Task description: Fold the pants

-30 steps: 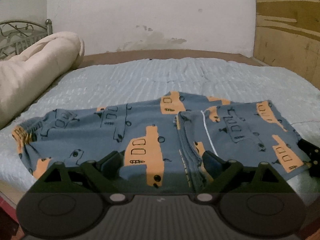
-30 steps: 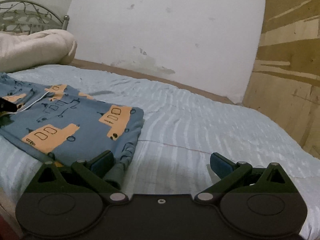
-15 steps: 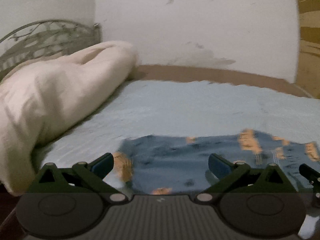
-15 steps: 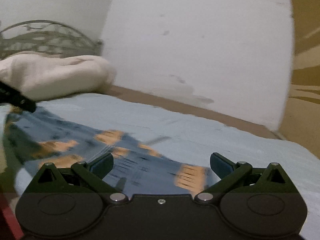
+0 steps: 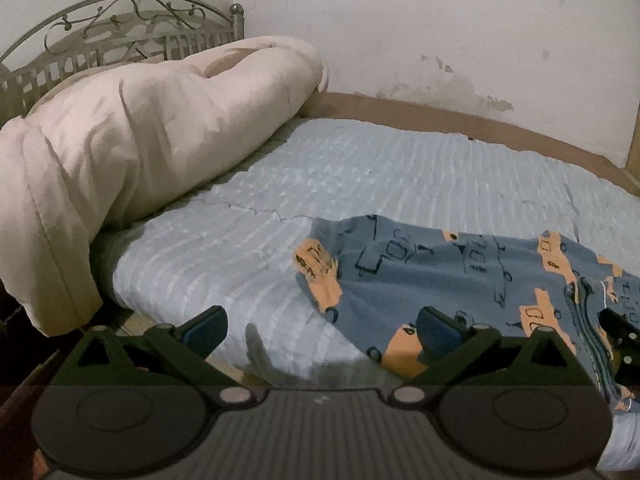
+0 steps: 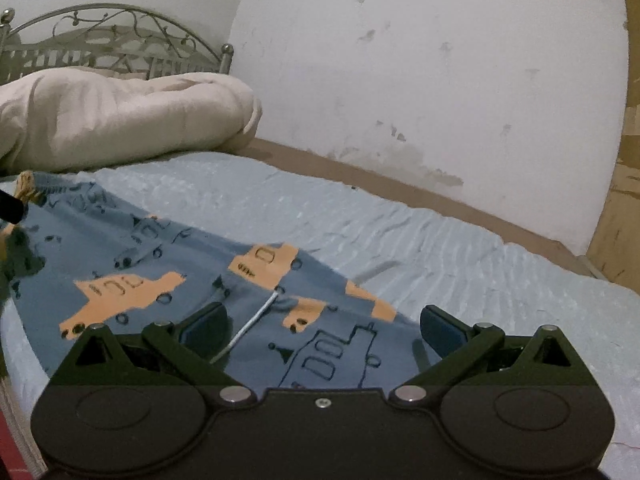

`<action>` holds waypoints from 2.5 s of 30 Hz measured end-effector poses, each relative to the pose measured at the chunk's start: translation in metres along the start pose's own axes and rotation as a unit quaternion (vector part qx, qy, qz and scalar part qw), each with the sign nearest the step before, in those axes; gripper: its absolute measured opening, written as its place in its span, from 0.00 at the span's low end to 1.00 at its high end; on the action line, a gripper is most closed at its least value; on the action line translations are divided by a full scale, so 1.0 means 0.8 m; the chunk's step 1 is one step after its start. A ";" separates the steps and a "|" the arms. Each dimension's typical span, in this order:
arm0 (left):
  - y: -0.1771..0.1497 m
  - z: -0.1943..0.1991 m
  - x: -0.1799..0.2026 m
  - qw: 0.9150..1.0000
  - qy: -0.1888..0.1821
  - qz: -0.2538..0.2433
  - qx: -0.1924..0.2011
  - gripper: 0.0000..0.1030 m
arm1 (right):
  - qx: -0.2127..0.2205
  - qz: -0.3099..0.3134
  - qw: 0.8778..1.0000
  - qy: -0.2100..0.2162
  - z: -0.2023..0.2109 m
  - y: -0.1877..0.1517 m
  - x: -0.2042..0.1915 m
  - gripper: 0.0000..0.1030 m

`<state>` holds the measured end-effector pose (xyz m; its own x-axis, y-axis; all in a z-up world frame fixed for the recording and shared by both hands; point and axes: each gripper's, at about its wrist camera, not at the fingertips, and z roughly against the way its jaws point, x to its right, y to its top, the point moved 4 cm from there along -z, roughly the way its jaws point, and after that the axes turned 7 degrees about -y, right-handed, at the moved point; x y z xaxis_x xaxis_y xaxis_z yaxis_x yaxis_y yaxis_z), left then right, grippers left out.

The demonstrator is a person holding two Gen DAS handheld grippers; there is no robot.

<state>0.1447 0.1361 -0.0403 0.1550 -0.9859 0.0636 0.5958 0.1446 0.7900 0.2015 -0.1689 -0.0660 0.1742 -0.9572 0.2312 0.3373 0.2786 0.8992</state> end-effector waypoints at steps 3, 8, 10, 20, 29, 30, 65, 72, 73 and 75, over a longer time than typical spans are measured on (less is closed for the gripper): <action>-0.002 -0.007 0.003 1.000 -0.003 0.001 0.000 0.99 | 0.004 0.005 1.000 0.001 0.002 -0.005 -0.003 0.99; -0.012 -0.006 0.007 1.000 -0.020 0.003 0.022 0.99 | 0.003 -0.008 1.000 0.008 -0.001 -0.013 -0.005 0.99; -0.017 -0.006 0.009 0.999 -0.027 0.006 0.040 0.99 | 0.003 -0.018 1.000 0.015 -0.003 -0.015 -0.002 0.99; -0.006 -0.040 -0.003 0.996 -0.047 0.053 0.057 0.99 | -0.005 -0.044 0.998 0.036 -0.008 -0.017 0.004 0.99; 0.010 -0.044 -0.036 0.973 -0.113 0.184 0.084 0.85 | -0.010 -0.057 0.997 0.046 -0.011 -0.020 0.005 0.99; 0.010 -0.044 -0.040 0.967 -0.127 0.202 0.090 0.85 | -0.009 -0.056 0.997 0.046 -0.011 -0.020 0.005 0.99; 0.003 -0.050 -0.066 0.943 -0.124 0.303 0.065 0.14 | -0.005 -0.055 0.998 0.042 -0.011 -0.020 0.003 0.99; 0.032 -0.020 -0.035 0.958 -0.130 0.231 0.106 0.14 | -0.001 -0.051 0.998 0.034 -0.010 -0.020 0.000 0.99; 0.037 -0.016 -0.029 0.959 -0.134 0.223 0.110 0.14 | 0.000 -0.051 0.998 0.033 -0.010 -0.020 0.000 0.99; 0.047 -0.008 -0.016 0.961 -0.143 0.205 0.118 0.14 | 0.002 -0.050 0.998 0.031 -0.010 -0.020 -0.001 0.99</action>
<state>0.1701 0.1544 -0.0150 0.0959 -0.8386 0.5363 0.3304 0.5351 0.7775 0.2032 -0.1722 -0.0833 0.1963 -0.9735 0.1172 0.3520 0.1816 0.9182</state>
